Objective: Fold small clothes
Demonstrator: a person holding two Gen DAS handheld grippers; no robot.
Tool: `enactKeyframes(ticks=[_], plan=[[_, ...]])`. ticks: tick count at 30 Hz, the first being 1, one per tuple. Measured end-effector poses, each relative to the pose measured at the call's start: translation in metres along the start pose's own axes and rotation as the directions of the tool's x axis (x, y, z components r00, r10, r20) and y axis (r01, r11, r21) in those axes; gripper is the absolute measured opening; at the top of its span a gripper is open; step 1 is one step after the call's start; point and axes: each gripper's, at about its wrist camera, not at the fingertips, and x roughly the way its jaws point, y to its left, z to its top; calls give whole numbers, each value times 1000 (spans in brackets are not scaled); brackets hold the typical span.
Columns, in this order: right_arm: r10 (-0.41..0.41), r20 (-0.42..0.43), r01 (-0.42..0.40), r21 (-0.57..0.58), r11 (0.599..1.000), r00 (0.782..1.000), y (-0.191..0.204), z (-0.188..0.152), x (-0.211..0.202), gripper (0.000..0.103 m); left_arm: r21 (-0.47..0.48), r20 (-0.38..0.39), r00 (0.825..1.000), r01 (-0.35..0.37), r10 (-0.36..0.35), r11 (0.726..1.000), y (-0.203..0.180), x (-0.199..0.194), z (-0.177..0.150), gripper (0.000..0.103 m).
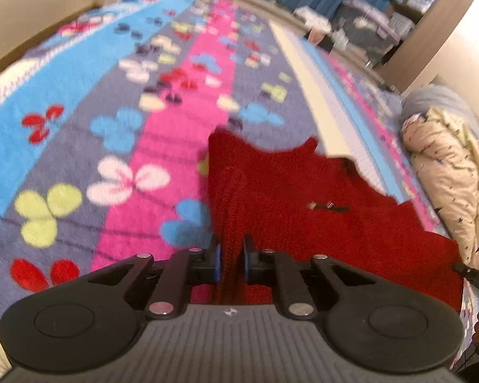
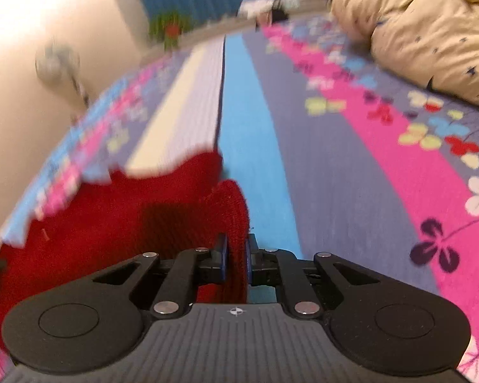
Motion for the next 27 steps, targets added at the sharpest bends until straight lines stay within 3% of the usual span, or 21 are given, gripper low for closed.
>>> enactKeyframes(ticks=[5, 9, 12, 16, 18, 22, 27], plan=[[44, 199, -38, -37, 999, 979, 11, 10, -34, 10, 40, 133, 990, 32, -37, 999, -3, -27, 7, 13], [33, 288, -3, -105, 994, 957, 22, 13, -40, 10, 51, 233, 972, 19, -30, 999, -4, -40, 12, 13], [8, 297, 31, -125, 992, 955, 27, 17, -31, 10, 26, 247, 969, -28, 20, 999, -8, -37, 12, 13], [-65, 186, 90, -134, 987, 980, 28, 17, 1, 10, 60, 157, 981, -120, 110, 991, -17, -11, 11, 13], [-105, 156, 129, -157, 979, 982, 34, 14, 14, 10, 42, 134, 981, -144, 137, 989, -14, -2, 12, 13], [-108, 245, 157, -188, 969, 963, 49, 16, 18, 10, -12, 199, 972, -124, 124, 992, -7, -5, 17, 13], [-92, 376, 162, -158, 974, 922, 56, 25, 25, 10, -64, 303, 943, -126, 139, 990, -1, -4, 26, 13]])
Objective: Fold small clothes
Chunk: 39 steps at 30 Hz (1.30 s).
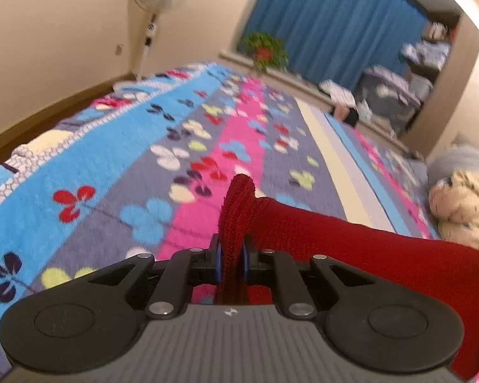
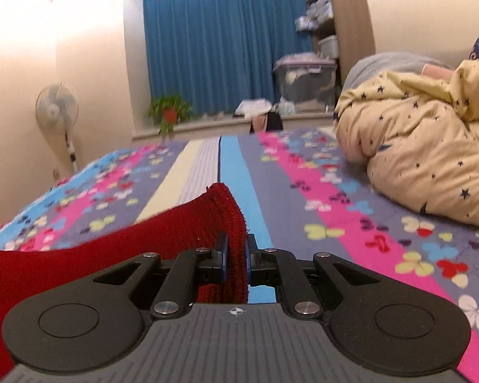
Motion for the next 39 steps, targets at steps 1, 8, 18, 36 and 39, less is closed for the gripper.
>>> enactKeyframes(ticks=[1, 8, 18, 36, 39], plan=[[-1, 0, 1, 11, 1000, 1000, 0, 0, 6, 10, -5, 18, 1000, 1, -1, 1000, 1, 2, 1, 13], [-25, -36, 25, 1, 1000, 999, 9, -11, 51, 10, 116, 63, 996, -74, 67, 991, -6, 42, -14, 13], [-154, -281, 134, -87, 987, 947, 24, -55, 117, 10, 198, -36, 984, -166, 177, 966, -6, 95, -43, 16], [1, -350, 81, 221, 972, 937, -27, -29, 8, 81, -186, -215, 976, -61, 20, 981, 38, -9, -39, 77], [116, -410, 13, 299, 954, 905, -27, -39, -4, 81, -229, -284, 957, -14, -53, 973, 38, -27, -62, 77]])
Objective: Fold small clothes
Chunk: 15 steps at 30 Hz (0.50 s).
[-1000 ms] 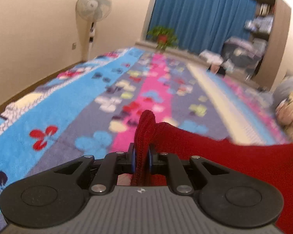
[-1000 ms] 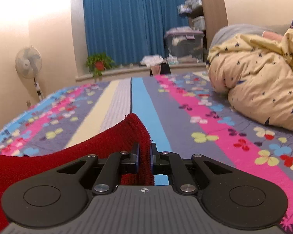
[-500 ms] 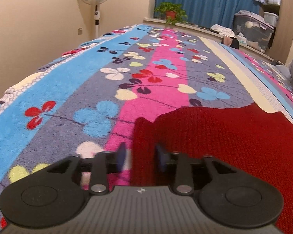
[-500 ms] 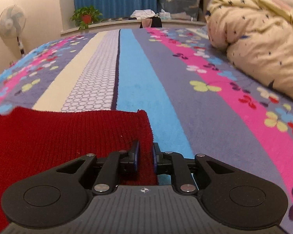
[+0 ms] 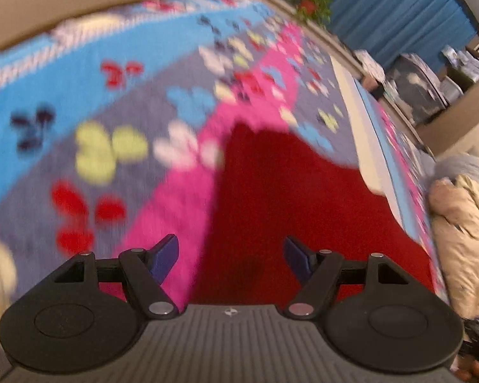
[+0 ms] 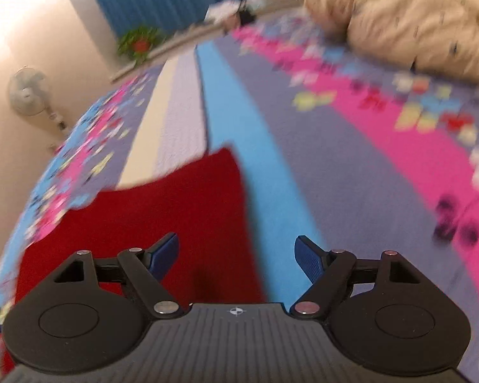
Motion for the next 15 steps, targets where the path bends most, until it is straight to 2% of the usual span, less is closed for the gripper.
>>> enactKeyframes(ticks=[3, 5, 6, 7, 8, 9, 10, 11, 15], plan=[[-23, -87, 25, 27, 999, 996, -5, -20, 6, 80, 2, -52, 999, 2, -2, 1000, 4, -4, -28, 77], [-61, -114, 66, 42, 997, 992, -9, -33, 8, 80, 36, -26, 1000, -5, 6, 999, 4, -10, -46, 76], [-70, -117, 77, 58, 995, 991, -12, -38, 8, 77, 61, -14, 1000, -11, 12, 998, 2, -13, -51, 69], [-67, -117, 76, 72, 994, 991, -14, -41, 6, 72, 84, -7, 1000, -10, 11, 996, -1, -15, -56, 45], [-54, -111, 63, 79, 995, 992, -14, -47, 3, 52, 93, -11, 1000, 3, -2, 996, -1, -16, -59, 38], [-32, -106, 41, 76, 996, 994, -13, -50, 0, 34, 99, 9, 1000, -5, 4, 995, -1, -20, -62, 25], [-46, -89, 51, 56, 997, 995, -10, -52, -4, 26, 110, 36, 999, -7, 3, 994, -1, -26, -64, 16], [-57, -61, 59, 27, 998, 997, -8, -52, -12, 15, 121, 67, 998, -10, 2, 993, -4, -34, -63, 15], [14, 72, -20, 88, 996, 997, -8, -44, -58, 13, 109, 169, 985, 29, -47, 994, -12, -82, -58, 14]])
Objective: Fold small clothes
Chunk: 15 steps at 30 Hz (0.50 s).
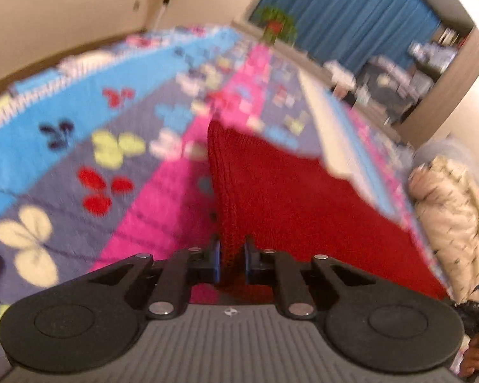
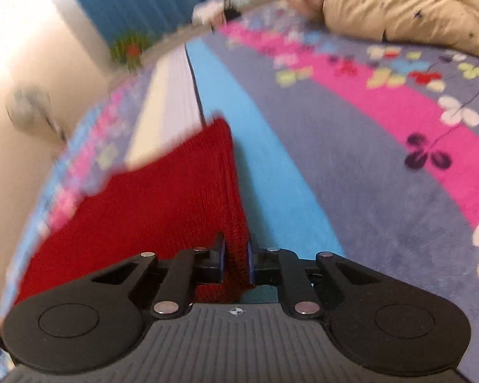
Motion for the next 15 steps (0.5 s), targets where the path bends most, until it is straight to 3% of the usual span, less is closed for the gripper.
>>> enactKeyframes(ticks=[3, 5, 7, 9, 10, 12, 15], plan=[[34, 44, -33, -31, 999, 998, 8, 2, -39, 12, -44, 12, 1000, -20, 20, 999, 3, -35, 1, 14], [14, 33, -13, -37, 999, 999, 6, -3, -58, 12, -65, -24, 998, -65, 64, 996, 12, -47, -7, 14], [-5, -36, 4, -23, 1000, 999, -3, -12, -59, 13, -67, -122, 987, -109, 101, 992, 18, -40, -19, 18], [-93, -187, 87, -39, 995, 978, -14, -26, -37, 17, -14, -232, 953, -202, 193, 979, 20, -22, -28, 22], [-146, -237, 140, -42, 989, 960, -20, -32, -27, 19, -5, -225, 947, -236, 229, 972, 19, -20, -29, 27], [-181, -209, 181, -16, 983, 961, -23, -30, -28, 29, 22, -143, 956, -257, 258, 966, 10, -29, -25, 27], [-220, 13, 219, -162, 962, 975, 3, -22, -51, 31, 157, 16, 973, -230, 230, 961, -18, -46, -20, 31]])
